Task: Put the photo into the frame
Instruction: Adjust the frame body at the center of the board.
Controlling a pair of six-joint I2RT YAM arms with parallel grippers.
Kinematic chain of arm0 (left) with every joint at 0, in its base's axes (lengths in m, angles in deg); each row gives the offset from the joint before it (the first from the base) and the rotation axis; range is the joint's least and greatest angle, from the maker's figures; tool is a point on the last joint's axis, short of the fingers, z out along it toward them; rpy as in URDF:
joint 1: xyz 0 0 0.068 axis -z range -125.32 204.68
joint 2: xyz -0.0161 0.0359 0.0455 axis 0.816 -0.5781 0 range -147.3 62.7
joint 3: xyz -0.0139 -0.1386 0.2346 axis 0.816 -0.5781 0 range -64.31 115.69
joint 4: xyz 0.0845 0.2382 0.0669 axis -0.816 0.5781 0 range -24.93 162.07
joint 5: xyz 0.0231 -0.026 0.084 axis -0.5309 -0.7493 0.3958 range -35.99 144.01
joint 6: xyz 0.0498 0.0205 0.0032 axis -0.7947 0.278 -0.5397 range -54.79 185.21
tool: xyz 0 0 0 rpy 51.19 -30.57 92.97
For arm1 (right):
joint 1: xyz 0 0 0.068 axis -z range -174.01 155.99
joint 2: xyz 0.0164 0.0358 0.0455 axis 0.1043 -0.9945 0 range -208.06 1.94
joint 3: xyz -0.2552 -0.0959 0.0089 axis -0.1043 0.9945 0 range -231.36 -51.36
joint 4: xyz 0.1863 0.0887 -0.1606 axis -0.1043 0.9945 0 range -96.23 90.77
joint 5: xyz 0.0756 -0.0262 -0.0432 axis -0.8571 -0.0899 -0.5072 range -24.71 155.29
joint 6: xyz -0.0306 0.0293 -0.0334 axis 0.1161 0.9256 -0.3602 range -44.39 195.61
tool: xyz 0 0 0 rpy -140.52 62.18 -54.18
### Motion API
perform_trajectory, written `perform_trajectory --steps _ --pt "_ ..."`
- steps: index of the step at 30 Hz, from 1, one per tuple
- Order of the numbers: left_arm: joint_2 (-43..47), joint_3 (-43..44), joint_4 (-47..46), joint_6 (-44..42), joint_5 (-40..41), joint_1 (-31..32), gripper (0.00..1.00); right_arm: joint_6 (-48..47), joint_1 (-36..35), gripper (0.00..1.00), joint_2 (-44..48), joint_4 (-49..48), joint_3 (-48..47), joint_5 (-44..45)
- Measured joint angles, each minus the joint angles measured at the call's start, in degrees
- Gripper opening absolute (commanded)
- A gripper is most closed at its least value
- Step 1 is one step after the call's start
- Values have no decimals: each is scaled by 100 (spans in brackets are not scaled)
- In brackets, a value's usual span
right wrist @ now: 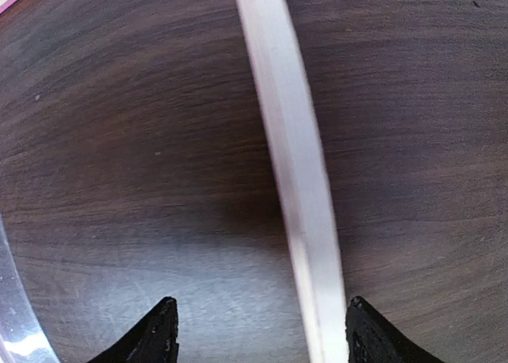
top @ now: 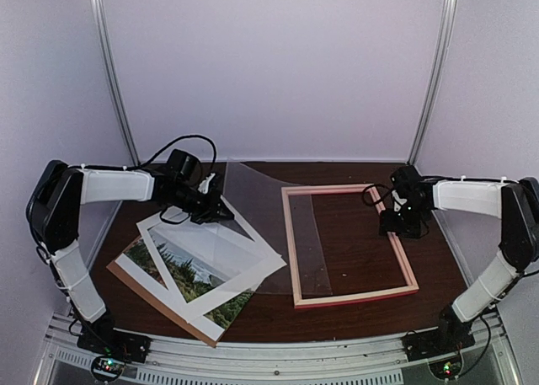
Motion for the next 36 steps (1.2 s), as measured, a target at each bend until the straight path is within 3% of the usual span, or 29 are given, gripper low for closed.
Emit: perform_trajectory --steps 6,14,18,25,36 --pt "98 0 402 -234 262 0 0 -382 656 69 -37 144 0 37" --pt "304 -2 625 -297 396 0 0 -664 789 63 -470 138 7 -146" --pt "422 -2 573 -243 258 0 0 -726 807 55 -586 131 9 -269" --pt "461 -59 205 149 -201 -15 0 -726 815 32 -601 26 35 -597" --pt "813 -393 -1259 1475 -1154 -140 0 -673 776 22 -577 -212 212 -951"
